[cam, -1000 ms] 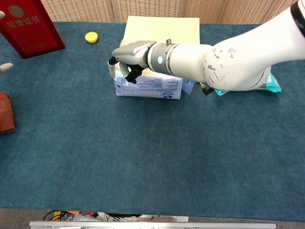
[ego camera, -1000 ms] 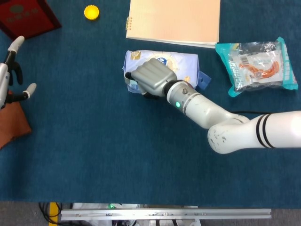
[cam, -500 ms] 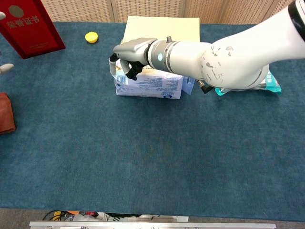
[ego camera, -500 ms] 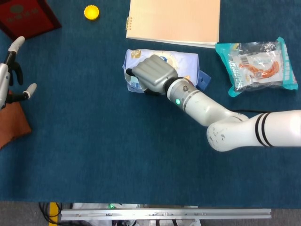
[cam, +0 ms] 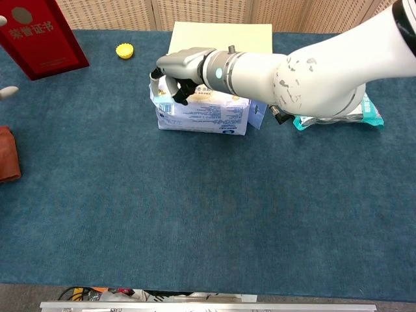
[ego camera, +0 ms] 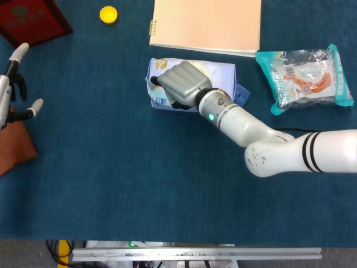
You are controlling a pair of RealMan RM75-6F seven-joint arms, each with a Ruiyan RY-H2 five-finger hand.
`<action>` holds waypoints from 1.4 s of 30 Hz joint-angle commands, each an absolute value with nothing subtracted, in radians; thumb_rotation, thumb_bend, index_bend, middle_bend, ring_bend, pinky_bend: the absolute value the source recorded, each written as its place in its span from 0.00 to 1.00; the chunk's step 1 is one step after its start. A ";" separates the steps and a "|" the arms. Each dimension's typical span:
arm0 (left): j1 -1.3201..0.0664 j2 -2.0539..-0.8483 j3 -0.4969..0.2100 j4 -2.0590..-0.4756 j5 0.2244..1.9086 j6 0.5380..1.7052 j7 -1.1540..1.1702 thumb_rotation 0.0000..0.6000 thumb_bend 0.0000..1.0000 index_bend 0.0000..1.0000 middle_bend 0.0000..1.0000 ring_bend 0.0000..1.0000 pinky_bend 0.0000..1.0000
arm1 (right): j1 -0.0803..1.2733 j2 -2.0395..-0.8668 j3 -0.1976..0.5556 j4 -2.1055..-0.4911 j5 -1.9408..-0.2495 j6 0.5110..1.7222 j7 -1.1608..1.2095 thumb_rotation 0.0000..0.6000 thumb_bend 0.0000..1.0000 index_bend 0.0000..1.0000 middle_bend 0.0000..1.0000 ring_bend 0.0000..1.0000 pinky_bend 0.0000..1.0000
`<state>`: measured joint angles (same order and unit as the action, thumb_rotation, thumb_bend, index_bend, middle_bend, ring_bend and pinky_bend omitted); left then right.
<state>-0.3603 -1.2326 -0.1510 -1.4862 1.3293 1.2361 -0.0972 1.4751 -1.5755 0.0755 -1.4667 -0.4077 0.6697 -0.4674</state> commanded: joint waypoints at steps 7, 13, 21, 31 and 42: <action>-0.358 -1.231 -0.150 -1.485 1.327 1.235 -0.099 1.00 0.23 0.00 0.66 0.66 0.78 | 1.474 -1.585 0.083 -1.464 -0.413 0.669 -0.463 1.00 1.00 0.24 1.00 1.00 1.00; -0.356 -1.229 -0.150 -1.485 1.324 1.234 -0.101 1.00 0.23 0.00 0.66 0.65 0.78 | 1.465 -1.590 0.096 -1.468 -0.442 0.683 -0.454 1.00 1.00 0.24 1.00 1.00 1.00; -0.355 -1.227 -0.151 -1.489 1.326 1.236 -0.101 1.00 0.23 0.00 0.66 0.65 0.78 | 1.448 -1.558 0.099 -1.511 -0.468 0.697 -0.453 1.00 1.00 0.24 1.00 1.00 1.00; -0.354 -1.229 -0.149 -1.488 1.328 1.236 -0.102 1.00 0.23 0.00 0.66 0.65 0.78 | 1.448 -1.524 0.063 -1.556 -0.441 0.699 -0.484 1.00 1.00 0.24 1.00 1.00 1.00; -0.354 -1.226 -0.154 -1.487 1.332 1.242 -0.113 1.00 0.23 0.00 0.66 0.65 0.78 | 1.325 -1.359 0.064 -1.705 -0.587 0.875 -0.441 1.00 1.00 0.24 1.00 1.00 1.00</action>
<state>-0.3537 -1.2261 -0.1538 -1.4866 1.3315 1.2414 -0.1127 1.3689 -1.4104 0.0657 -1.6594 -0.5397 0.8218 -0.4584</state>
